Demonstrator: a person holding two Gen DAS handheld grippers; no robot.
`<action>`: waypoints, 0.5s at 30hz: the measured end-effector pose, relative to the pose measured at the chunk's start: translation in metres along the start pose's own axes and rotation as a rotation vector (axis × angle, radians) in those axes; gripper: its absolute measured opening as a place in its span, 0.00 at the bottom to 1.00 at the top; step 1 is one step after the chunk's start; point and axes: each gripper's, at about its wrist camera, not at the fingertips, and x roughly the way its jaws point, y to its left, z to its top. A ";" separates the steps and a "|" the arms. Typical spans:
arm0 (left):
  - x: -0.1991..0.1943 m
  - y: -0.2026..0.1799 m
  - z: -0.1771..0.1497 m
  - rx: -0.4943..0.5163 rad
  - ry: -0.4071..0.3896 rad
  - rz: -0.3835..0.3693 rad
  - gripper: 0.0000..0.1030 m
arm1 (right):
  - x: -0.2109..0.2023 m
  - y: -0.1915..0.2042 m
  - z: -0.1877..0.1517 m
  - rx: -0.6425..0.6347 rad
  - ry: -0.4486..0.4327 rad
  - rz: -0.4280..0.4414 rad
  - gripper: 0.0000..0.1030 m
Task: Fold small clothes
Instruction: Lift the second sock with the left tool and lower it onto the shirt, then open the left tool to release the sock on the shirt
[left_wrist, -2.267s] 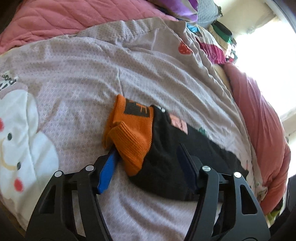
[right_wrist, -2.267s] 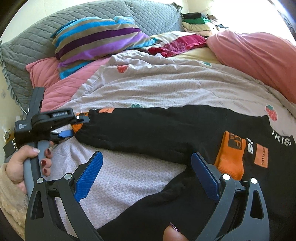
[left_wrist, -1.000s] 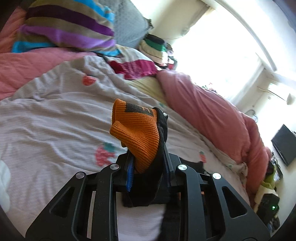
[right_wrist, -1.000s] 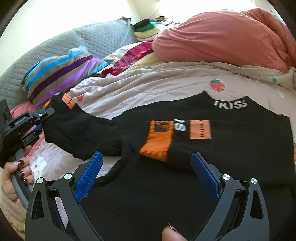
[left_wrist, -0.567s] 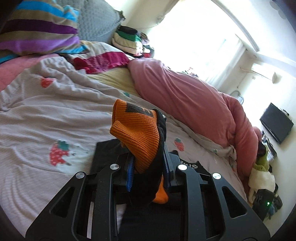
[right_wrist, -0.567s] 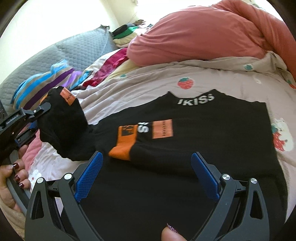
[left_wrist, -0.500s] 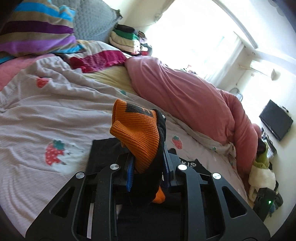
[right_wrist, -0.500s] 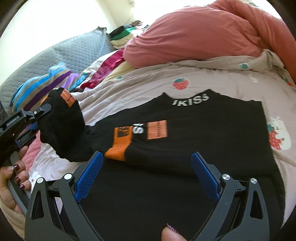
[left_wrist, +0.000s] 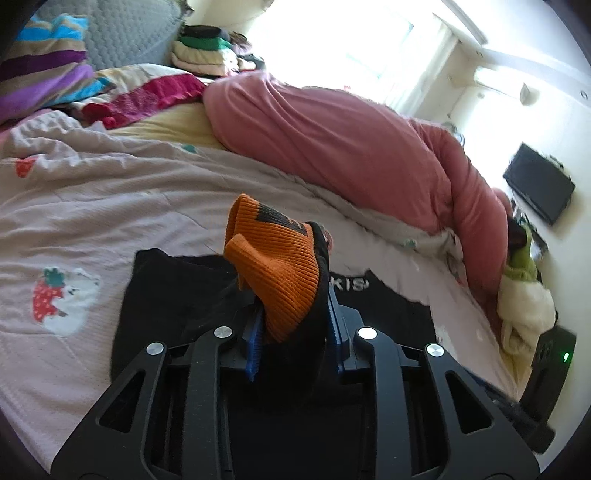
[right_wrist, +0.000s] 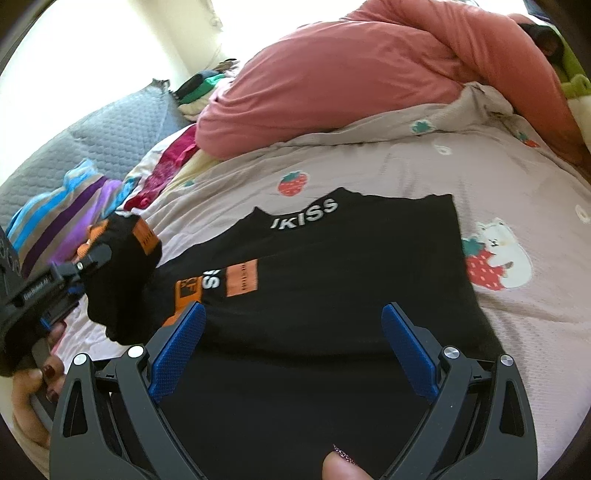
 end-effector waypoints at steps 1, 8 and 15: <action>0.002 -0.003 -0.002 0.012 0.007 -0.001 0.25 | 0.000 -0.001 0.000 0.004 0.001 -0.002 0.93; 0.009 -0.014 -0.015 0.066 0.051 -0.048 0.40 | -0.001 -0.007 0.000 0.022 0.006 -0.013 0.93; 0.007 0.009 -0.013 0.054 0.038 0.042 0.54 | 0.016 0.016 -0.009 -0.028 0.057 0.021 0.93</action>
